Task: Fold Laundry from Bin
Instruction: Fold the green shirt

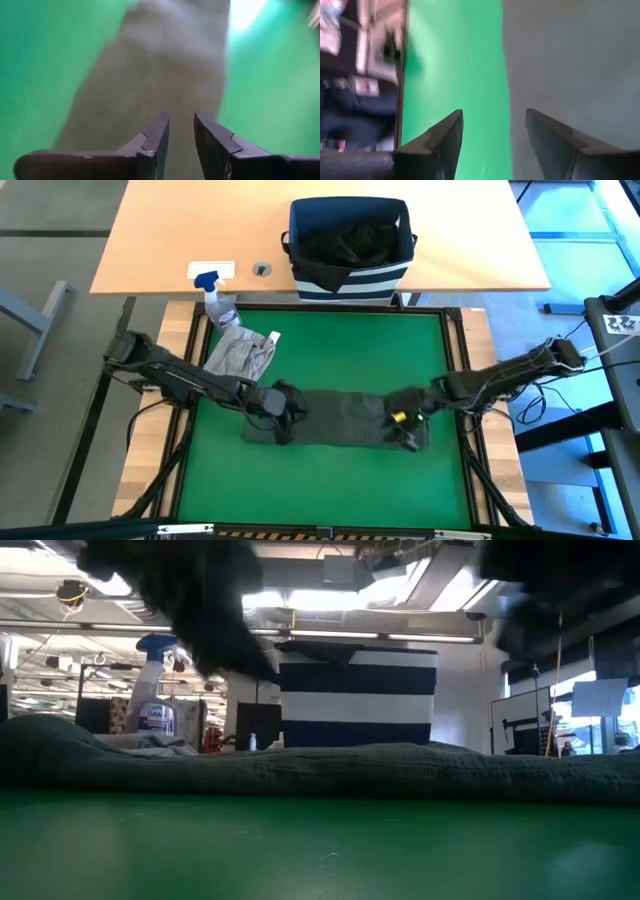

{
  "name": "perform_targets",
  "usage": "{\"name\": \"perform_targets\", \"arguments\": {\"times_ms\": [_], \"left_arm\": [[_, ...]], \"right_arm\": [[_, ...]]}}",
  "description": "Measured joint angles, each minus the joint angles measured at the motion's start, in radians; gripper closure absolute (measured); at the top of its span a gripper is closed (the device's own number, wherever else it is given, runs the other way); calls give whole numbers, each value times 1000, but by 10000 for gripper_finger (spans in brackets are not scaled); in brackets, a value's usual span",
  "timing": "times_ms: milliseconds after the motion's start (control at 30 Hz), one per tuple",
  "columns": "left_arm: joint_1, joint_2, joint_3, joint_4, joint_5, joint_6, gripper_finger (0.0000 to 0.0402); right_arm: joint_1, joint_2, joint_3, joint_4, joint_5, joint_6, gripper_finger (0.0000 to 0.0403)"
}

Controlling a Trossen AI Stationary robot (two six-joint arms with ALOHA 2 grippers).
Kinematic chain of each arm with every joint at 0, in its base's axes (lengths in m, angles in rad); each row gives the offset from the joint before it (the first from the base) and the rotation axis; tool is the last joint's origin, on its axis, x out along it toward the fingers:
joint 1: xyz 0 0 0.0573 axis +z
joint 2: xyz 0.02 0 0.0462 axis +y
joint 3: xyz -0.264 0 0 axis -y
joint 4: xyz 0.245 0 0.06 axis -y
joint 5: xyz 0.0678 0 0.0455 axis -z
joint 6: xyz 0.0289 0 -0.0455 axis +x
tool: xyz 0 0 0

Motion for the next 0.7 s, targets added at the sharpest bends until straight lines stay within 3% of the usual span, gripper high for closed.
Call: {"name": "perform_targets", "arguments": {"times_ms": [167, 333, 600, 700], "left_arm": [[-5, 162, -1, -95, 47, 3, 315], [-8, 205, 10, -222, 66, 0, 315], [-21, 55, 4, -503, 86, -12, 315], [-12, -32, 57, -463, 86, -53, 315]], "right_arm": [[168, 0, 0, -227, 22, 161, 185], [305, 1, 0, -341, 84, 323, 185], [481, 1, 0, -398, 53, 563, 185], [525, 1, 0, -400, 82, 627, 185]]}}
